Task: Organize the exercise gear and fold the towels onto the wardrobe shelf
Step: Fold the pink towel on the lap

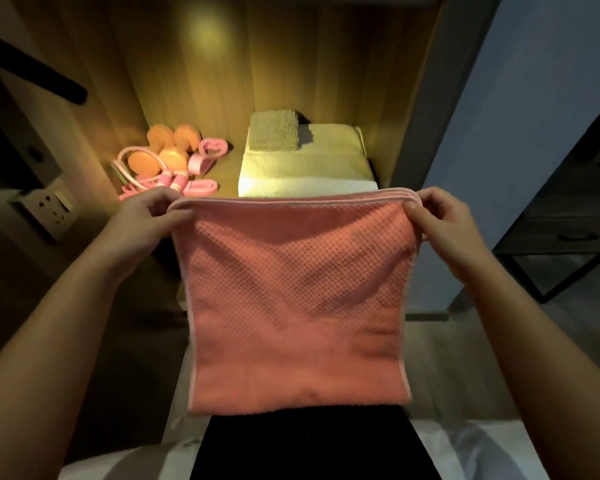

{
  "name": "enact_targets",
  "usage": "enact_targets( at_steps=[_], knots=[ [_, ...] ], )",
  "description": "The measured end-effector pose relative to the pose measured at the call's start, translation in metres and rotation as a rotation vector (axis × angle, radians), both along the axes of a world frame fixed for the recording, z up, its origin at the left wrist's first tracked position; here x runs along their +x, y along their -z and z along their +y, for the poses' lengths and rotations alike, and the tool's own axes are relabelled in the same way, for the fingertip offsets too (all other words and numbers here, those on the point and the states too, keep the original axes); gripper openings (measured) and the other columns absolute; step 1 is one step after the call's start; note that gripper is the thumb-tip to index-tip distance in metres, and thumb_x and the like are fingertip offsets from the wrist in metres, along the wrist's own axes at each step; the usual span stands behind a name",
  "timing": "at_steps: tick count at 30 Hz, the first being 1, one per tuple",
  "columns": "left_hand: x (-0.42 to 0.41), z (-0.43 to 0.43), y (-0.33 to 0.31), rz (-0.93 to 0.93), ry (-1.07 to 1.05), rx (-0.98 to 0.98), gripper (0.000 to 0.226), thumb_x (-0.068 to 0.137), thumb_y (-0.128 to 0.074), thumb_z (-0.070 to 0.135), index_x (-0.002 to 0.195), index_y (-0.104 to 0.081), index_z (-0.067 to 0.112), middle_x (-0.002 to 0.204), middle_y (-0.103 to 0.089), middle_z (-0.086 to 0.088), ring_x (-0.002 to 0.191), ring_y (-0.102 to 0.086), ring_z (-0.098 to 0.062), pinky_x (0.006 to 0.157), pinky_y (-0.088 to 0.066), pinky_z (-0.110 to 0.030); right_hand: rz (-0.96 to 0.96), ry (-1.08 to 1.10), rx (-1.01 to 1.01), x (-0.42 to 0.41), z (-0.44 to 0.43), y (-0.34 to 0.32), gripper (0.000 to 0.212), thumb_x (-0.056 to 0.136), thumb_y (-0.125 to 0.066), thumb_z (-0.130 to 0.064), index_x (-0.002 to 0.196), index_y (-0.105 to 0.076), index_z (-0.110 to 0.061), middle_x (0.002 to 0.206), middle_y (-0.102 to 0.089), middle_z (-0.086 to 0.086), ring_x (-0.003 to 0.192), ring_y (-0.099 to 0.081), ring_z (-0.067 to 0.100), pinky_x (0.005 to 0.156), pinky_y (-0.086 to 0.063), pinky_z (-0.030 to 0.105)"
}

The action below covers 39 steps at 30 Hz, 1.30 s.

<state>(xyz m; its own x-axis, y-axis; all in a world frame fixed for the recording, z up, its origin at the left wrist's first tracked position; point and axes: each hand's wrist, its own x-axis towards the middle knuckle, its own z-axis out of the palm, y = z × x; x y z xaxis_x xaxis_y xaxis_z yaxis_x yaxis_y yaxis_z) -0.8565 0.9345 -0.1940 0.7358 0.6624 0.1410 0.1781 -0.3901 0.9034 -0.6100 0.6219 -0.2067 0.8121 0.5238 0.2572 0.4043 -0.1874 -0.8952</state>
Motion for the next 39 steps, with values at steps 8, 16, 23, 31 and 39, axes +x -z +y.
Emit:
enact_targets(
  at_steps=[8,16,23,31,39],
  knots=[
    [0.007,0.033,-0.038,0.307,0.206,0.016,0.013,0.083,-0.067,-0.001,0.082,-0.056,0.007,0.082,-0.06,-0.006,0.071,-0.062,-0.012,0.059,-0.054,-0.017,-0.122,-0.047,0.097,0.014,0.005,-0.028,0.026,0.096,-0.058,-0.019,0.082,-0.061,0.002,0.074,-0.055,0.01,0.07,-0.051,0.018,0.069,-0.044,0.04],
    [0.016,0.038,-0.048,0.424,0.276,0.303,0.02,0.081,-0.071,0.001,0.075,-0.056,0.012,0.076,-0.06,0.001,0.073,-0.057,-0.015,0.067,-0.049,-0.024,-0.525,-0.21,-0.542,0.022,0.004,-0.029,0.023,0.09,-0.066,-0.02,0.112,-0.062,-0.023,0.092,-0.064,-0.006,0.082,-0.061,0.007,0.075,-0.053,0.027],
    [0.025,0.029,-0.043,0.446,0.27,0.427,0.014,0.084,-0.071,0.009,0.081,-0.059,0.015,0.087,-0.062,-0.004,0.083,-0.06,-0.021,0.071,-0.051,-0.032,-0.783,-0.215,-0.841,0.022,0.01,-0.018,0.01,0.093,-0.055,-0.025,0.092,-0.061,-0.018,0.081,-0.064,-0.001,0.072,-0.058,0.014,0.063,-0.052,0.034],
    [0.028,0.02,-0.032,0.41,0.311,0.461,0.014,0.083,-0.072,0.006,0.084,-0.06,0.015,0.088,-0.062,-0.004,0.087,-0.06,-0.026,0.081,-0.052,-0.045,-0.489,-0.315,-0.607,0.021,0.01,0.004,0.017,0.095,-0.044,-0.011,0.106,-0.042,-0.024,0.084,-0.054,-0.008,0.074,-0.054,0.009,0.058,-0.039,0.025],
    [0.016,0.028,-0.014,0.45,0.315,0.415,0.018,0.087,-0.067,0.006,0.089,-0.065,0.024,0.094,-0.065,0.0,0.092,-0.062,-0.02,0.083,-0.055,-0.038,-0.435,-0.319,-0.481,0.029,0.001,0.014,0.014,0.101,-0.045,-0.023,0.109,-0.057,-0.024,0.093,-0.059,-0.017,0.085,-0.059,0.001,0.07,-0.047,0.018]
  ],
)
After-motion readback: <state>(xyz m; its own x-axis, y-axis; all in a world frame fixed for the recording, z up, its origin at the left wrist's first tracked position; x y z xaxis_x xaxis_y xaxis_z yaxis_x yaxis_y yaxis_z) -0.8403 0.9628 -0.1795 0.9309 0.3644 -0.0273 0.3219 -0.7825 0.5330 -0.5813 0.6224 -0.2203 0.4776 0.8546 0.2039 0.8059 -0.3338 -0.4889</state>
